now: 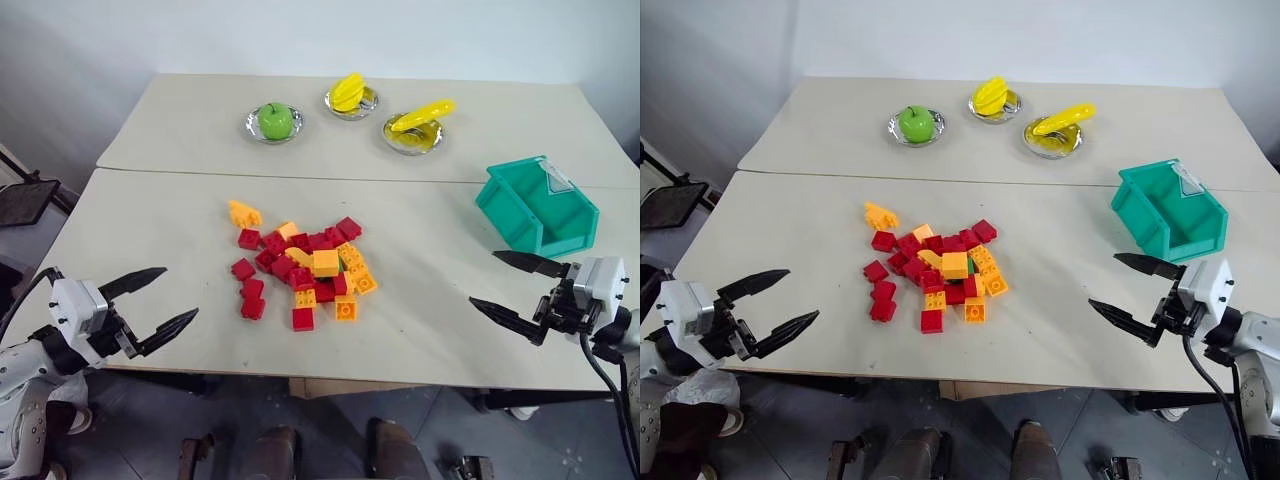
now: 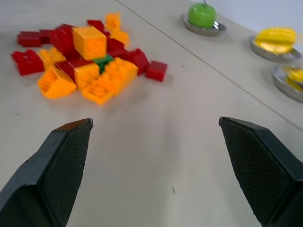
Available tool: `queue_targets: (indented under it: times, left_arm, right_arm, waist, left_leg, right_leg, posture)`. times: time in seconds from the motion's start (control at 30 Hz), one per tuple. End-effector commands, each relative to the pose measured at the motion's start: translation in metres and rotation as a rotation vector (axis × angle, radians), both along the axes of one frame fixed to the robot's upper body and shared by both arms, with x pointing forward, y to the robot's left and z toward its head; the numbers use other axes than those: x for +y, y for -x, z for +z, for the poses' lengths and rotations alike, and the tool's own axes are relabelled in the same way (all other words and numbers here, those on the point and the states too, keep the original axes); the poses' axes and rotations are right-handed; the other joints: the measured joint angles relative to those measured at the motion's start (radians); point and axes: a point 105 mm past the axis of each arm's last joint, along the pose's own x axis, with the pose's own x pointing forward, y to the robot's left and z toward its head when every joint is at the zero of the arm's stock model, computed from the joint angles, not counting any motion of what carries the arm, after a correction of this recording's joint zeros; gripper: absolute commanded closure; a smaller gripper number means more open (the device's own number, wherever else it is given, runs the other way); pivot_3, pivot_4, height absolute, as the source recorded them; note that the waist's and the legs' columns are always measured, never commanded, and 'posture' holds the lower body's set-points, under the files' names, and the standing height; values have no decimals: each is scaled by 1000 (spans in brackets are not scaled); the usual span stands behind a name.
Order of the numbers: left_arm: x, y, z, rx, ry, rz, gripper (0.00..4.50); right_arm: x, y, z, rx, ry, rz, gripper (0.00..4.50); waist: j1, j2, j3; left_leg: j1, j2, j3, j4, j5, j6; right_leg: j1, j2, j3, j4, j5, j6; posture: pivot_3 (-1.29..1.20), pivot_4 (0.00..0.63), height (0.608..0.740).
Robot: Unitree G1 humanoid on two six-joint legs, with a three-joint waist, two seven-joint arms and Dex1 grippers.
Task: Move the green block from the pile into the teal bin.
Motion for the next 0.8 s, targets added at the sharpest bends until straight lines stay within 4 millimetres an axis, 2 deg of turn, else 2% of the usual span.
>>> queue_targets:
  times: [0.03, 0.2, 0.33, 0.4, 0.5, 0.6, 0.67, 0.73, 0.8]
  left_arm:
    - [-12, 0, 1, 11, 12, -90, 1186]
    - [-61, 1, -13, 85, -41, -377, 2693]
    - [-91, -23, -10, 65, -57, -479, 3980]
    - [-117, -26, -12, 62, -66, -586, 4484]
    - [-147, -32, -15, 53, -78, -678, 4484]
    - [-170, -47, -23, 81, -125, -693, 4484]
    - [-179, -59, -24, 70, -148, -672, 4484]
    - [-187, -82, -15, 48, -103, -579, 4484]
    - [-191, -93, -10, 32, -78, -538, 4484]
  right_arm:
    - [-12, 3, 7, -44, 43, -46, 0]
    - [-22, 17, -5, 5, 72, -91, 0]
    - [-26, 29, -11, 31, 71, -125, 0]
    - [-26, 35, -14, 42, 73, -131, 0]
    - [-21, 40, -14, 53, 70, -117, 0]
    - [-3, 45, -11, 83, 30, -54, 0]
    - [8, 47, -10, 90, 26, -16, 0]
    - [18, 47, -8, 85, 14, 6, 0]
    - [22, 47, -7, 82, 7, 12, 0]
  waist:
    - [-1, 0, 0]
    - [12, 0, 0]
    - [16, 1, 0]
    - [14, 1, -1]
    - [8, 1, -1]
    - [7, 1, -1]
    - [8, 1, -1]
    - [12, 1, -1]
    - [16, 1, 0]
  left_leg:
    - [0, 0, 0, 0, 0, 0]
    - [0, 0, 0, 1, 0, 0]
    - [0, -2, -1, 2, 0, 0]
    - [0, -5, -1, 2, 0, 0]
    - [0, -6, 0, 2, 0, 0]
    - [0, -5, 1, 2, 0, 0]
    - [0, -5, 1, 3, 0, 0]
    - [0, -5, 1, 4, 0, 0]
    - [0, -5, 0, 5, 0, 0]
  right_leg:
    - [0, 0, 0, 0, 0, 0]
    - [1, 0, 0, 0, 0, 0]
    - [1, 0, -1, 1, 0, 0]
    - [1, 0, -1, 1, 0, 1]
    - [1, 0, 0, 1, 1, 1]
    - [1, 1, 0, 1, 1, 1]
    - [1, 1, 0, 2, 1, 1]
    - [1, 1, 0, 2, 1, 1]
    - [1, 1, 0, 2, 1, 2]
  posture:
    - [0, 150, 740]
    - [0, 150, 740]
    - [0, 150, 740]
    - [0, 150, 740]
    - [0, 150, 740]
    - [0, 150, 740]
    - [0, 150, 740]
    - [0, 150, 740]
    - [0, 150, 740]
